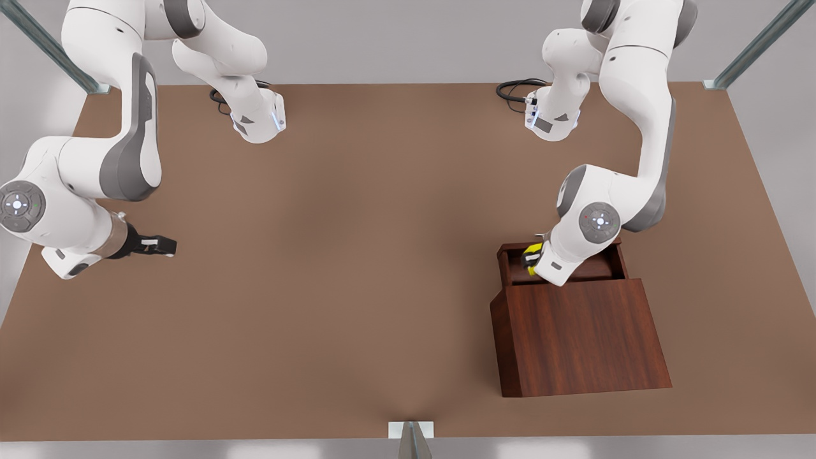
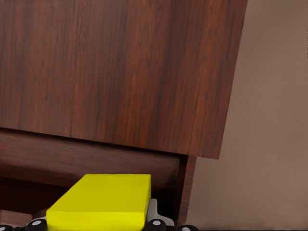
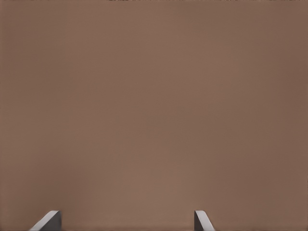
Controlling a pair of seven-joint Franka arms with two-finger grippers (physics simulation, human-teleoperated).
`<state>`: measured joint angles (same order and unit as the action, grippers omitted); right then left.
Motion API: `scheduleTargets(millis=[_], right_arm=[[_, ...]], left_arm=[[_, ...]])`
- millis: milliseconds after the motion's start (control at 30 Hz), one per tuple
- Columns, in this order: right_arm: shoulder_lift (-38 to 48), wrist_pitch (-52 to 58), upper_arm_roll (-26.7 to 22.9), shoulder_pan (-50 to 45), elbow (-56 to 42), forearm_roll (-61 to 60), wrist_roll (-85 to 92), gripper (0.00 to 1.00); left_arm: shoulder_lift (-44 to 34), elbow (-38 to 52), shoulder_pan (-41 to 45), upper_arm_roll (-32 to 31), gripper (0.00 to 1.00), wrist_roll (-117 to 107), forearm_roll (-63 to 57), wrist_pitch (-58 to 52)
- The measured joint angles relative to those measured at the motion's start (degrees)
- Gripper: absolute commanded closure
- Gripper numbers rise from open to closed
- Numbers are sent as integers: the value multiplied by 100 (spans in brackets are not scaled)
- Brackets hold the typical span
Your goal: Open the drawer with left arm, place the square in the middle with right arm, and place the square in the drawer with left arm
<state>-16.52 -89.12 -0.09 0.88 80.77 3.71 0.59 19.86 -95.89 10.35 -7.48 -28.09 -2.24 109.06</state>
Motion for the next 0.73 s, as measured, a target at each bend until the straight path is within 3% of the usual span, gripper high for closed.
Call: scheduleTargets(millis=[167,233,267,467,533,600,733], right_arm=[[3,0,0,0,0,-2,3,0],[5,0,0,0,0,-2,3,0],[7,0,0,0,0,-2,3,0],[0,0,0,0,0,-1,2,0],[0,0,0,0,0,1,1,0],[12,0,0,-5,-25,14,-40,0],[70,218,9,-20,-493,8,-50,0]], left_arm=[[9,-88,-87,0,28,75,3,20],[52,-114,-88,1,4,83,21,20],[53,-123,-98,8,1,84,20,19],[-136,-56,-173,18,0,50,17,-144],[-547,466,-167,17,0,209,36,-969],[-996,843,-157,40,0,2017,51,-1942],[-799,1581,-233,532,0,2062,-10,-2654]])
